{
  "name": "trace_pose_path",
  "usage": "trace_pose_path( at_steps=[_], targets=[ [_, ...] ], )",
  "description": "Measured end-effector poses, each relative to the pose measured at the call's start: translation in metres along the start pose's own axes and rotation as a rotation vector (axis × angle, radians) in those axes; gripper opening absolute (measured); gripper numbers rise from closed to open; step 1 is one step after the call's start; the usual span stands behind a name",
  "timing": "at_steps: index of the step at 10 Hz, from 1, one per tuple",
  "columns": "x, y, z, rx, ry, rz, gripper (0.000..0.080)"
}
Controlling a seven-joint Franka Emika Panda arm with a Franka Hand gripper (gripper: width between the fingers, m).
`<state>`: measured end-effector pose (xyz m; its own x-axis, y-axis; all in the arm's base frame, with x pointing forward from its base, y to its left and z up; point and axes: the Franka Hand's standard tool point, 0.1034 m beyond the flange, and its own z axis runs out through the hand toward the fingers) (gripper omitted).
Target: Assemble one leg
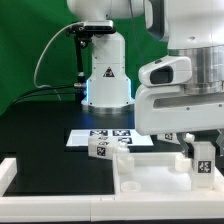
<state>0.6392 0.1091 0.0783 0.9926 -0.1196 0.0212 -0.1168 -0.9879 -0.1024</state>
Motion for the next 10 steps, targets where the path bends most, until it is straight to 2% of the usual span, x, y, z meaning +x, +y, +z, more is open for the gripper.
trace_pose_path(
  at_steps=[2, 4, 7, 10],
  targets=[
    [0.0001, 0.0009, 0.0000, 0.004, -0.002, 0.166, 0.0287],
    [0.0006, 0.0020, 0.0000, 0.021, -0.007, 0.390, 0.0287],
    [-0.0008, 0.0029, 0.0014, 0.076, 0.004, 0.932, 0.0287],
    [-0.0003, 0.0039, 0.0017, 0.090, -0.010, 1.076, 0.0288]
  ],
)
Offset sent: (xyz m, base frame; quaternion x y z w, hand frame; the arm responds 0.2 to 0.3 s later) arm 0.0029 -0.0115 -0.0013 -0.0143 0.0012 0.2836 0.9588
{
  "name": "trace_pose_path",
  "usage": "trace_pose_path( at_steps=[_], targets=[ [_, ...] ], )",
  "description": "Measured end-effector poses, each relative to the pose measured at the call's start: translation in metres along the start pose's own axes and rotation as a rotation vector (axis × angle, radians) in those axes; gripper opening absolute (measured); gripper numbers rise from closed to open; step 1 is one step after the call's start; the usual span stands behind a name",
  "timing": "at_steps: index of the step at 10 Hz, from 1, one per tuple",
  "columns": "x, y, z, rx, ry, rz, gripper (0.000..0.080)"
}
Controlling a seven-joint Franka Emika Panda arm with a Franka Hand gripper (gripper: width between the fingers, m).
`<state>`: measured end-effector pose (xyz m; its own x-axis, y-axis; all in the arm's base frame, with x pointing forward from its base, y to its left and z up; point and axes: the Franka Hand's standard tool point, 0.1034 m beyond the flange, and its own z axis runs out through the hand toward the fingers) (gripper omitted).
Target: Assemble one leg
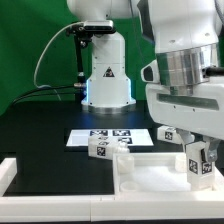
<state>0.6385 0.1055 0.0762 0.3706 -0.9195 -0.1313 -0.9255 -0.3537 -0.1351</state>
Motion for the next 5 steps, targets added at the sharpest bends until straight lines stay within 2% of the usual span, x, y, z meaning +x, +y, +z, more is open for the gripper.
trace_pose_path(
  at_steps=[1, 2, 3, 5],
  targets=[
    [-0.0002, 0.0001, 0.0004, 0.000, -0.001, -0.032, 0.0288],
    [0.0007, 0.0011, 0.0004, -0.008, 0.002, -0.142, 0.0477],
    [0.0012, 0.0016, 0.0000, -0.015, -0.001, -0.323, 0.0610],
    [-0.0032, -0.0008, -0.0001, -0.024, -0.005, -0.671, 0.0639]
  ],
)
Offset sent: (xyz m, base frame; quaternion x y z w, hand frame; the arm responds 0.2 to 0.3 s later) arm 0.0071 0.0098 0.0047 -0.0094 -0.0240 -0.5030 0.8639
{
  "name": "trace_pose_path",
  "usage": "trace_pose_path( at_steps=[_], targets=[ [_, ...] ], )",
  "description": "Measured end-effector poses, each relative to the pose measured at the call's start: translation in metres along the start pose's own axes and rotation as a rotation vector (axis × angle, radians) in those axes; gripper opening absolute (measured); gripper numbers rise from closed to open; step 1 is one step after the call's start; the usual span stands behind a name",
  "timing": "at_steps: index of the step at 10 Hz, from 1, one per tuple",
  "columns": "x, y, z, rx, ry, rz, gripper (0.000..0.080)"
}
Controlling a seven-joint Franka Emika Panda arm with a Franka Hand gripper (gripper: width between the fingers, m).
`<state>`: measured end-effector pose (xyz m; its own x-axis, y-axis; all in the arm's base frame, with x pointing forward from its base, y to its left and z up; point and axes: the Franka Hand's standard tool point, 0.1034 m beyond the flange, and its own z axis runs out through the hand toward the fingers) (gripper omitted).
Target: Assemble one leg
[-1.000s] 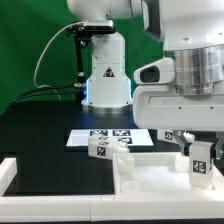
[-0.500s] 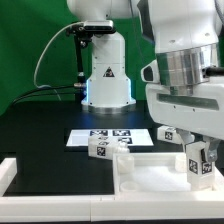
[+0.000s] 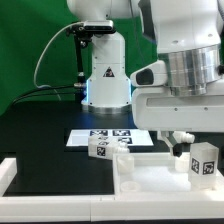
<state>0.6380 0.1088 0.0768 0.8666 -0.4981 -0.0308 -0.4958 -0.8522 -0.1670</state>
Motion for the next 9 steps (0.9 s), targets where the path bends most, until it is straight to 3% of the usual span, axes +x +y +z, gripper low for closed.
trace_pose_path(
  at_steps=[3, 4, 5, 6, 7, 9],
  targets=[
    [-0.003, -0.003, 0.000, 0.000, 0.003, -0.154, 0.0648],
    [-0.002, -0.004, -0.001, -0.023, 0.014, -0.282, 0.0649],
    [0.000, -0.007, -0.002, -0.070, 0.031, -0.491, 0.0649],
    [0.006, -0.007, -0.001, -0.095, 0.024, -0.685, 0.0649],
    [0.011, -0.008, 0.002, -0.110, 0.010, -0.831, 0.0649],
    [0.010, -0.009, 0.002, -0.103, 0.014, -0.739, 0.0649]
  ],
)
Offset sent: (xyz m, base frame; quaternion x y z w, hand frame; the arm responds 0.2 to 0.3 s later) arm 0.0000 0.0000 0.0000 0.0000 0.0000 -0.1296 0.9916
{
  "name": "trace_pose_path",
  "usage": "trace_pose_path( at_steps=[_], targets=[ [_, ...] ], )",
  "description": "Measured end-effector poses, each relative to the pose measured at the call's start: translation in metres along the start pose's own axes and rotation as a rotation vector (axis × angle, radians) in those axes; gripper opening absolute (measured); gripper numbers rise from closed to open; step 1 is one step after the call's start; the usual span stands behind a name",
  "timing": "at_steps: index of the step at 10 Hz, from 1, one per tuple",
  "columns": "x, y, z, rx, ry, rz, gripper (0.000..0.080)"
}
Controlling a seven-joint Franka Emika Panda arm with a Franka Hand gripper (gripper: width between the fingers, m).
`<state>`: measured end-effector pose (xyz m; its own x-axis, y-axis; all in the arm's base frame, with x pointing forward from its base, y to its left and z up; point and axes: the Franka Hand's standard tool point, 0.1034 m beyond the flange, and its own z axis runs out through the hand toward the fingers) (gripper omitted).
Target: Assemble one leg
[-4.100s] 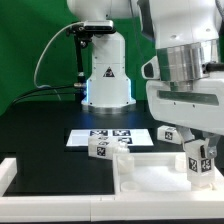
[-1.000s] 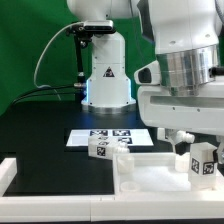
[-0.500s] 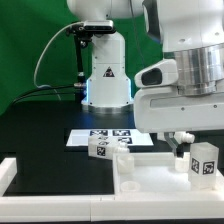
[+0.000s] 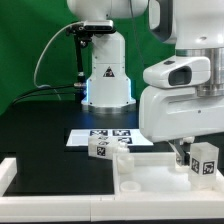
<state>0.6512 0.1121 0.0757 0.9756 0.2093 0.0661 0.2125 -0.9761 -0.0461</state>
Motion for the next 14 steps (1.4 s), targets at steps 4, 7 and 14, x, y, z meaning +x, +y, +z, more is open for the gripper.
trace_pose_path(
  at_steps=[4, 7, 14],
  targets=[
    [0.000, 0.000, 0.000, 0.000, -0.001, 0.226, 0.0352],
    [-0.001, 0.004, 0.001, -0.005, 0.002, 0.507, 0.0286],
    [-0.011, 0.012, 0.002, 0.079, -0.005, 1.331, 0.0287]
  ],
)
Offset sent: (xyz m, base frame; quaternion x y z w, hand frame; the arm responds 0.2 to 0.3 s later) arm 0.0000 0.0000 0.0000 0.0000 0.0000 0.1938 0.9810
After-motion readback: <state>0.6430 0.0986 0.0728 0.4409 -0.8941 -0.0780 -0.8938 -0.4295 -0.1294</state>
